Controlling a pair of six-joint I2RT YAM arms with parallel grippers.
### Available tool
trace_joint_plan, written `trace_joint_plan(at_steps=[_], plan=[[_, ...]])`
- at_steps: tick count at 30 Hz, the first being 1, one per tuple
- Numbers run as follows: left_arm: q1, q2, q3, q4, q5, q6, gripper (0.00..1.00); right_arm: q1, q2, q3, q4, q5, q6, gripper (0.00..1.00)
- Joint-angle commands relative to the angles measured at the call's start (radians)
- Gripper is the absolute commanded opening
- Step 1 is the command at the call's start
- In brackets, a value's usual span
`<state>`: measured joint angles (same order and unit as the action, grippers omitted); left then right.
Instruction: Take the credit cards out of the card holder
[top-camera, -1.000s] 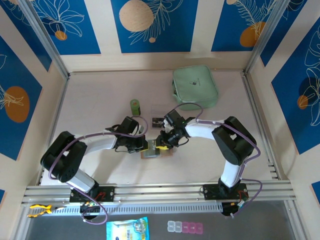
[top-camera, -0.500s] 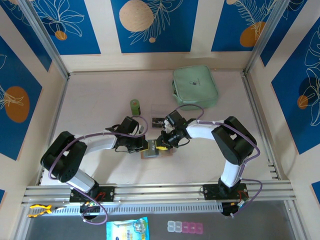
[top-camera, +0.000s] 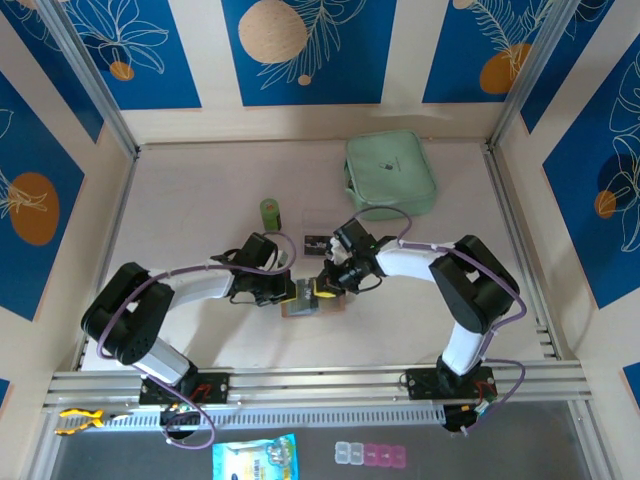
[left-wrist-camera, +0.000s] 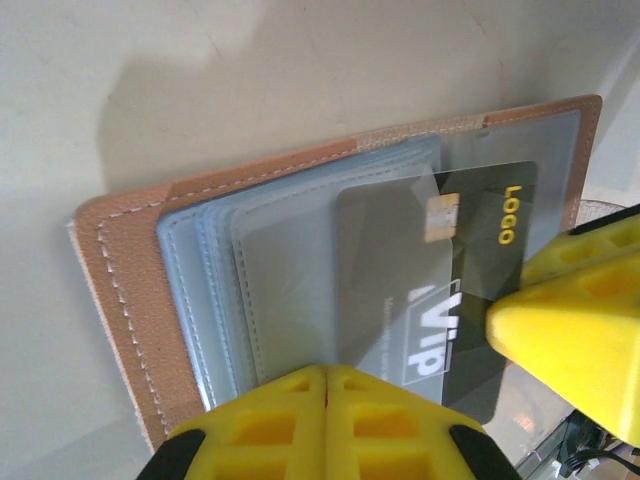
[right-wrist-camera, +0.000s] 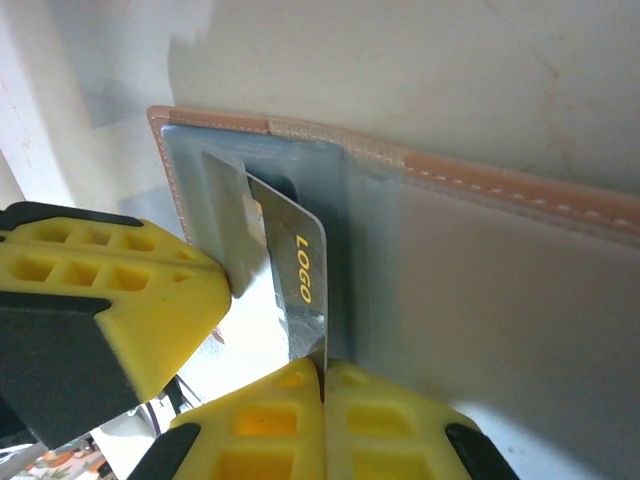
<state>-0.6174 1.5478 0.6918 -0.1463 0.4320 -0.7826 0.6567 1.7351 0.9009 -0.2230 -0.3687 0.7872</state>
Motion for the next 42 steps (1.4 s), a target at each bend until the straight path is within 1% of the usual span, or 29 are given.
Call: trace_joint_plan(at_steps=[1,9,18,24,27,30,36,38,40,42], plan=[[-0.001,0.02,0.008,-0.067,-0.039,0.02,0.03,-0.015,-0.041,0.007,-0.116,0.061,-0.055,0.05],[-0.002,0.019,0.027,-0.061,-0.03,0.02,0.03,-0.022,-0.088,0.056,-0.208,0.094,-0.119,0.0],[-0.001,0.002,0.057,-0.057,-0.011,0.016,0.05,-0.026,-0.138,0.109,-0.29,0.126,-0.191,0.0],[-0.001,-0.019,0.067,-0.062,-0.009,0.009,0.07,-0.034,-0.148,0.16,-0.359,0.143,-0.293,0.0],[-0.001,-0.036,0.071,-0.067,-0.015,0.011,0.09,-0.032,-0.149,0.19,-0.391,0.142,-0.404,0.0],[0.006,-0.06,0.071,-0.064,-0.021,0.014,0.12,-0.032,-0.139,0.227,-0.436,0.159,-0.556,0.0],[0.045,-0.128,0.022,-0.022,-0.038,0.006,0.16,-0.02,-0.102,0.337,-0.564,0.16,-0.985,0.0],[0.061,-0.156,0.0,-0.007,-0.038,-0.005,0.17,-0.014,-0.076,0.389,-0.62,0.188,-1.129,0.0],[0.074,-0.182,-0.016,-0.003,-0.039,-0.009,0.17,-0.004,-0.046,0.438,-0.661,0.253,-1.236,0.0],[0.086,-0.207,-0.032,-0.011,-0.042,-0.008,0.17,-0.003,-0.01,0.485,-0.698,0.282,-1.326,0.0]])
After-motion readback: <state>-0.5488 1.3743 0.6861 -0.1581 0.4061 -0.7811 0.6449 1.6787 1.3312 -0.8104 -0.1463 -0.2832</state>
